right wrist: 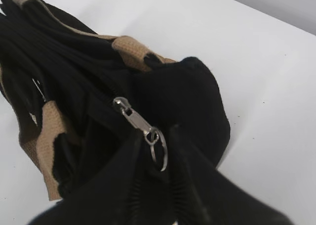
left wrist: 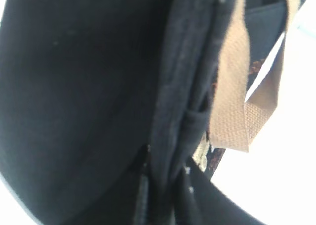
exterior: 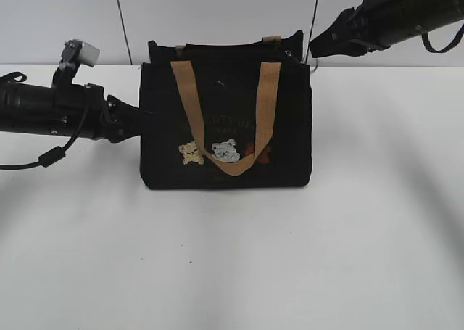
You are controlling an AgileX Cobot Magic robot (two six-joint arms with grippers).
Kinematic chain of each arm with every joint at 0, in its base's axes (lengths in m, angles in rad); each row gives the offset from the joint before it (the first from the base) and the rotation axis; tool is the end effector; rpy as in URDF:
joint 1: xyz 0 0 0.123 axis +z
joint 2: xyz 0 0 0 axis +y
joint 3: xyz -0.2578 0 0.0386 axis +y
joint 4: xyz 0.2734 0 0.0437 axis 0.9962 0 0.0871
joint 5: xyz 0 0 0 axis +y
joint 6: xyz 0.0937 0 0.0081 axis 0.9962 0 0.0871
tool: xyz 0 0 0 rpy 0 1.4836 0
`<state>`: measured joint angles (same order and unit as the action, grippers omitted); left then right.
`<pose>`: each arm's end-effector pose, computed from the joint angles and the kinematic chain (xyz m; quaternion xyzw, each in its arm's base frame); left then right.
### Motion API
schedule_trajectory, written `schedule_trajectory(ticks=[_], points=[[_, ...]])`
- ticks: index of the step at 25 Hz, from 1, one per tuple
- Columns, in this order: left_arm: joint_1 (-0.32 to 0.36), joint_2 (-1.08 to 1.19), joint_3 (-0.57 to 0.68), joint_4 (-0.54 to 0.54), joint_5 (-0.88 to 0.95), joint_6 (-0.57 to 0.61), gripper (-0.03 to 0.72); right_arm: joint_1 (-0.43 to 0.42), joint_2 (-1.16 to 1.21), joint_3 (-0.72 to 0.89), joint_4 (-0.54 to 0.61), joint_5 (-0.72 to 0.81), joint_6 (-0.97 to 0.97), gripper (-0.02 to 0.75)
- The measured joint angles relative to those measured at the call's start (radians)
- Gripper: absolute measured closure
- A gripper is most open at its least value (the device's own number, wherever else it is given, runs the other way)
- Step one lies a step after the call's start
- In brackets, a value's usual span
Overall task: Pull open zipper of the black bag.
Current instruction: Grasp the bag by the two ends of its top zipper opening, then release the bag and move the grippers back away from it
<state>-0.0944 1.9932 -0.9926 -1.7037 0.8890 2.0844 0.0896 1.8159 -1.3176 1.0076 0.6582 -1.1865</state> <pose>0.3606 -0.1069 0.0948 0.3305 0.7802 -0.3500 0.3994 0.4109 0.0858 0.2135 -0.2670 0.8582 0.2117 0.3840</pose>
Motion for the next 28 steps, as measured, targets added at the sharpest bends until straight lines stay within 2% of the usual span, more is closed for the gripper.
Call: schedule_trajectory(ticks=[4,5,7,13,18,22,28], points=[[0.000,-0.019,0.000,0.026,-0.043,-0.080,0.347,0.000,-0.037,0.000,-0.013,0.024,0.000,0.321],[0.000,-0.033,0.000,0.046,-0.064,-0.117,0.312,0.000,-0.050,0.000,-0.019,0.038,0.000,0.268],[0.000,-0.069,0.000,0.099,-0.101,-0.191,0.269,0.000,-0.074,0.000,-0.034,0.075,0.004,0.214],[-0.004,-0.214,0.019,0.303,-0.170,-0.427,0.247,0.000,-0.099,0.000,-0.132,0.244,0.092,0.181],[-0.022,-0.360,0.115,0.417,-0.230,-0.561,0.246,0.009,-0.150,0.000,-0.176,0.318,0.172,0.180],[-0.033,-0.483,0.189,0.514,-0.244,-0.692,0.246,0.075,-0.196,0.000,-0.276,0.328,0.229,0.181],[-0.034,-0.673,0.221,0.760,-0.207,-0.996,0.246,0.165,-0.269,0.000,-0.430,0.388,0.364,0.179]])
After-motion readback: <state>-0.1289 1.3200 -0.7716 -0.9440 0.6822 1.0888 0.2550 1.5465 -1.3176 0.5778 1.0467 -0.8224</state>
